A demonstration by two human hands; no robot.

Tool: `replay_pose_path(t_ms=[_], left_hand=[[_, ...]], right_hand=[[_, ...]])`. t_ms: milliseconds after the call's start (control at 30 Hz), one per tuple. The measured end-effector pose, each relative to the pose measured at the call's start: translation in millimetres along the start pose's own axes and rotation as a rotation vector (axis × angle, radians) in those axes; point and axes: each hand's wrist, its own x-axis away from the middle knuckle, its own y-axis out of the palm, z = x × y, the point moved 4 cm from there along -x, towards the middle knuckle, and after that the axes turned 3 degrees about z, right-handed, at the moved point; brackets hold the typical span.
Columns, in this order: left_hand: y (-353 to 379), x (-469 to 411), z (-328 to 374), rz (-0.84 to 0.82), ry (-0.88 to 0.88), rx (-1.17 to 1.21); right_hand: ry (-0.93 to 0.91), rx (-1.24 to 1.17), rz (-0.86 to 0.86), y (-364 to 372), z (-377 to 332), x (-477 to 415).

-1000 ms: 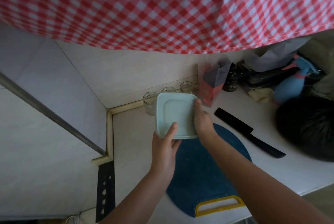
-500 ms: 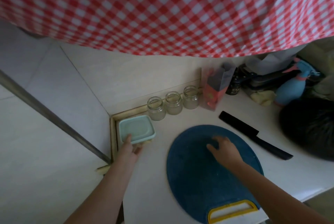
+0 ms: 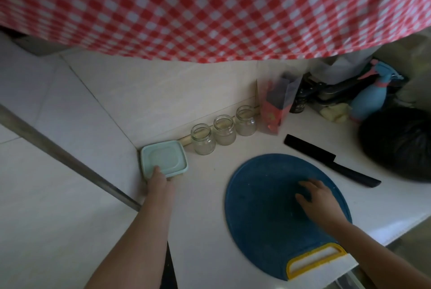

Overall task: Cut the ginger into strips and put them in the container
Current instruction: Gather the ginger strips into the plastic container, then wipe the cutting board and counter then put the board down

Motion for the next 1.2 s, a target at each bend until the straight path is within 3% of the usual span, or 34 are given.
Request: replay_pose_path(t_ms=[67,133,267,333,500,667,867,967,1067,1200], left_hand=[[0.6,3.7,-3.4,0.019,0.009,-0.072],[-2.0,16.6,-15.4,0.048,-0.035,-0.293],[-10.5,56.9,-65.6,-0.187,-0.251,-0.892],[-10.8,78.2,-87.1,-0.266,-0.248,-1.122],[8.2,116.3,-117.4,-0.388,-0.285,-0.995],[12.0,156.9,-147.1,-0.378,-0.25,-1.317],[37.2,191.5,-166.6,-0.386,0.015,-1.424],[39.0,201.5,-153.7,-0.388,0.372,-1.436],[47.3,226.6,-139.2,-0.441,0.706,-1.268],[54.6,257.2,-156.6,-0.564,0.546,-0.979]], right_hand=[[0.057,0.015,0.073,-7.5,10.7,1.0],[0.178,0.009,0.132,-18.0,24.0,1.4],[0.469,-0.173,0.132,-27.5,50.8,1.5],[0.532,-0.234,0.106,-27.1,57.4,-1.6],[0.591,-0.359,0.039,-32.8,65.3,-7.6],[0.514,-0.516,0.109,-52.8,73.9,14.0],[0.456,-0.771,0.151,-61.8,80.7,37.5],[0.461,-0.892,0.17,-81.3,102.0,45.9],[0.482,-1.016,0.153,-105.5,136.2,56.1],[0.488,-1.056,0.209,-147.8,186.2,79.6]])
